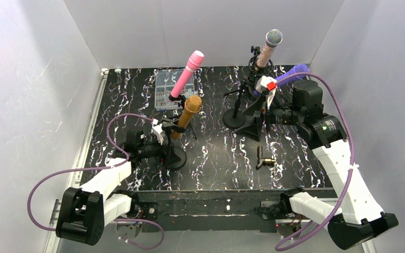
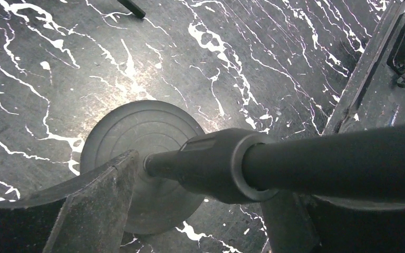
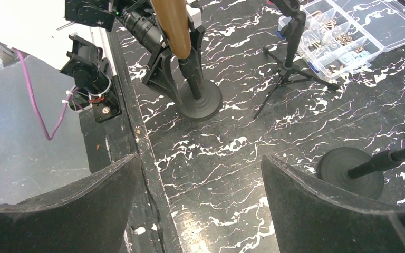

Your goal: Remove the microphone from the stand

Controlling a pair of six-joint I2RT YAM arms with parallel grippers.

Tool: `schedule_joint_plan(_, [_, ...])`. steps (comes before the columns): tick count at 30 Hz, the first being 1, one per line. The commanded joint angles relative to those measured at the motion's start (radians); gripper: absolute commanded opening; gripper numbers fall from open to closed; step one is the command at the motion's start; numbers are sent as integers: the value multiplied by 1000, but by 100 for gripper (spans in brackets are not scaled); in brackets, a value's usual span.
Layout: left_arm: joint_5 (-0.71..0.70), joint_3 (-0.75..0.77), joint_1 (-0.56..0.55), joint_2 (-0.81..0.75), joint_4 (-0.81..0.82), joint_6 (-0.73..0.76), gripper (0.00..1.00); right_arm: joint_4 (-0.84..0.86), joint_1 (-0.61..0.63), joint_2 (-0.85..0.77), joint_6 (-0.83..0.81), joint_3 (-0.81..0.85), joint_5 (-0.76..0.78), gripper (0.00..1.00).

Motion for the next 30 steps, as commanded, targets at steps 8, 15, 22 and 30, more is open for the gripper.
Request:
schedule_joint_plan(8, [60, 132, 42, -44, -232, 50, 98, -12, 34, -6, -52, 12, 32, 93])
schedule_joint_plan(15, [68, 331, 83, -59, -703, 242, 98, -26, 83, 22, -92, 37, 53, 93])
schedule_joint_plan(22, [96, 402, 113, -120, -920, 324, 98, 4, 116, 43, -92, 30, 54, 93])
schedule_joint_plan(30, [93, 364, 169, -270, -977, 375, 98, 0, 136, 48, -99, 30, 60, 93])
